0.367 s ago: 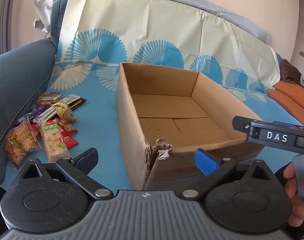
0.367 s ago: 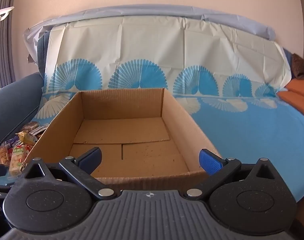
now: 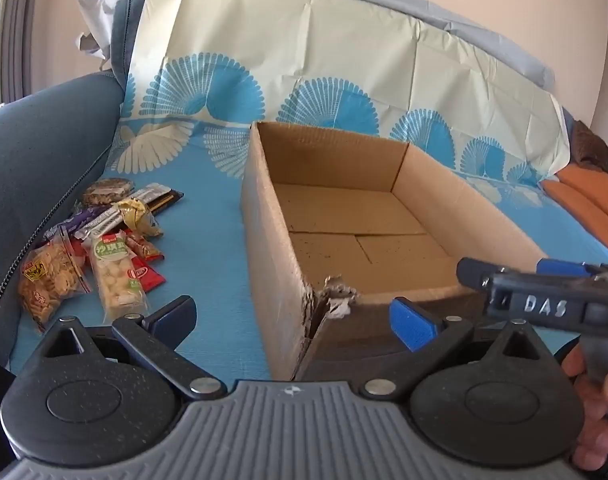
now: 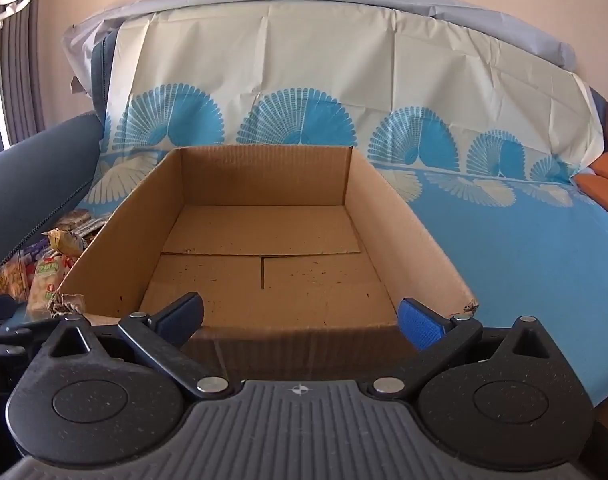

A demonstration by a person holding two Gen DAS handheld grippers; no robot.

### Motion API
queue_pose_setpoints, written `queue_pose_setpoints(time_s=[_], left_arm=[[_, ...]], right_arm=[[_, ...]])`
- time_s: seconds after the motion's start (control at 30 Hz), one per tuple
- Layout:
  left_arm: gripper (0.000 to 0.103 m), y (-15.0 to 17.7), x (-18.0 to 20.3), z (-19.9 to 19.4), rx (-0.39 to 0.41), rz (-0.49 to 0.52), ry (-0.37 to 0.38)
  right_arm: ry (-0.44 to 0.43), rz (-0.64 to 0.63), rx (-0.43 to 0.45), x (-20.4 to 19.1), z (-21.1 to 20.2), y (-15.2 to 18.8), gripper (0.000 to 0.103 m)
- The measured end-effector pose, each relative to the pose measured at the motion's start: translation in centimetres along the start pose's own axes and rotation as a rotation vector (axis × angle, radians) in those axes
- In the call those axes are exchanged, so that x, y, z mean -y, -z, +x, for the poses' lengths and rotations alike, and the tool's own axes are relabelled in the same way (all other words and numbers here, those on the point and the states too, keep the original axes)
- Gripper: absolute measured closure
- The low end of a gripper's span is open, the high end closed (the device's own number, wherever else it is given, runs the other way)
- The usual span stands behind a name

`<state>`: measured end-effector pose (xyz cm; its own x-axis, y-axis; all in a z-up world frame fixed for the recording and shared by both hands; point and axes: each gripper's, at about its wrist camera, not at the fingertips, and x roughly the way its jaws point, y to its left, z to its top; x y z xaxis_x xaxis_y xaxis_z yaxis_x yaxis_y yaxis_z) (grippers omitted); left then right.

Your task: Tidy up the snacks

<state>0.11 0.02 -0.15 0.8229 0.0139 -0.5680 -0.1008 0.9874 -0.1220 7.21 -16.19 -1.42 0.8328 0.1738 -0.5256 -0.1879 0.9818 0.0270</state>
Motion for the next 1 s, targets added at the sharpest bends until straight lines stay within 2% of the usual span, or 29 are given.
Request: queue_pose_setpoints(time_s=[0.17, 1.0], left_arm=[[0.000, -0.2, 0.0, 0.1, -0.012, -0.031, 0.028], [0.000, -0.2, -0.3, 0.0, -0.019, -0.050, 0.055]], right_arm=[[0.004, 0.013, 0.004, -0.7, -2.5, 1.5, 0.001], [0.008, 0.007, 0.003, -1.2, -2.8, 1.7, 0.001]])
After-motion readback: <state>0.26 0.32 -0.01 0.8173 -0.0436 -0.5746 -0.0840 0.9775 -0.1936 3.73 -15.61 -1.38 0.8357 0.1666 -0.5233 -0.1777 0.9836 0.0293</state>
